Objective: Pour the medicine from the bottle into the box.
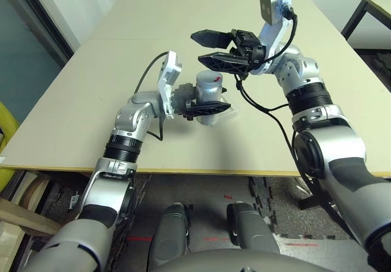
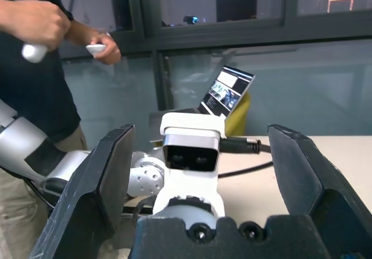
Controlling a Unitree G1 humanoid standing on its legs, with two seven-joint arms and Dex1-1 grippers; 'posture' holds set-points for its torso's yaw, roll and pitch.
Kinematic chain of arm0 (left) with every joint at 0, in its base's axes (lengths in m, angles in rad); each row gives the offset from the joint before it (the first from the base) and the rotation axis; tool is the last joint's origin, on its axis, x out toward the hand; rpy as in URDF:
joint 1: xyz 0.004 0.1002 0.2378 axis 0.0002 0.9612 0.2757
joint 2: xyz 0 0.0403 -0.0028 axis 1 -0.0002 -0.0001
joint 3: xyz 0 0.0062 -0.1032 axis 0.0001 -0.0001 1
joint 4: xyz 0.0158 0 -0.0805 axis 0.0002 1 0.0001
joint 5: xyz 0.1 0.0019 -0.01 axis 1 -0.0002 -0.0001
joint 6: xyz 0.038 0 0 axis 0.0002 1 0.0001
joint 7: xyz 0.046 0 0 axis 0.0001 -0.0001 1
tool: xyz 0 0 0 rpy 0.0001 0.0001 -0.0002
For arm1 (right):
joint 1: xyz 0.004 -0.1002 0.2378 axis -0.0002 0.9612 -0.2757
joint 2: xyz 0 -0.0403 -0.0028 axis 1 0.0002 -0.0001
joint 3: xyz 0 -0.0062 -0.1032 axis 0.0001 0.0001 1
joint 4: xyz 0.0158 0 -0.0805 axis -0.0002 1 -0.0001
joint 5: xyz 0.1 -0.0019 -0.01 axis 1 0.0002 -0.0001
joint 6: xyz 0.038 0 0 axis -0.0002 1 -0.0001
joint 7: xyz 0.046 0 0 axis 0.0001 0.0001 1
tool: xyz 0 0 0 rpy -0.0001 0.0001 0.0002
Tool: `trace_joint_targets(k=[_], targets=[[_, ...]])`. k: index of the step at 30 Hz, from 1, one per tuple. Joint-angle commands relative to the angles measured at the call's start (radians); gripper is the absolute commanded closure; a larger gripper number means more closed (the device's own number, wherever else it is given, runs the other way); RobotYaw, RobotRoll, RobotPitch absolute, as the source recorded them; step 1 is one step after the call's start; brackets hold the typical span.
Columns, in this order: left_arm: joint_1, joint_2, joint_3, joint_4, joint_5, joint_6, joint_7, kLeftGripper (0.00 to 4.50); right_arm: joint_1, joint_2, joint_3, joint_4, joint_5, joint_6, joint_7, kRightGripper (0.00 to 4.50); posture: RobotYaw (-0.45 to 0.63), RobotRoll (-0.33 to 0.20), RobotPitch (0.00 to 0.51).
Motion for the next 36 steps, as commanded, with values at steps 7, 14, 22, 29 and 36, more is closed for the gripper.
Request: trace_joint_targets(k=[7, 14, 22, 29, 36], targets=[[-0.048, 0.015, 0.024, 0.066, 0.036, -0.080, 0.022, 1.86, 0.046, -0.059, 0.020, -0.024, -0.101, -0.099, -0.072, 0.00, -0.16, 0.000, 0.070], [-0.071, 0.011, 0.018, 0.103, 0.054, -0.107, 0.024, 1.86, 0.080, -0.059, 0.034, -0.076, -0.131, -0.101, -0.098, 0.00, -0.16, 0.000, 0.071], [-0.089, 0.011, 0.017, 0.140, 0.069, -0.133, 0.024, 1.86, 0.117, -0.050, 0.051, -0.170, -0.105, -0.032, -0.093, 0.00, -0.17, 0.000, 0.073], [-0.096, 0.004, 0.015, 0.151, 0.080, -0.144, 0.031, 1.86, 0.134, -0.034, 0.067, -0.203, -0.113, -0.019, -0.108, 0.00, -0.17, 0.000, 0.078], [-0.081, -0.014, 0.011, 0.134, 0.083, -0.138, 0.034, 1.86, 0.119, -0.024, 0.081, -0.153, -0.143, -0.063, -0.143, 0.00, -0.16, 0.000, 0.081]])
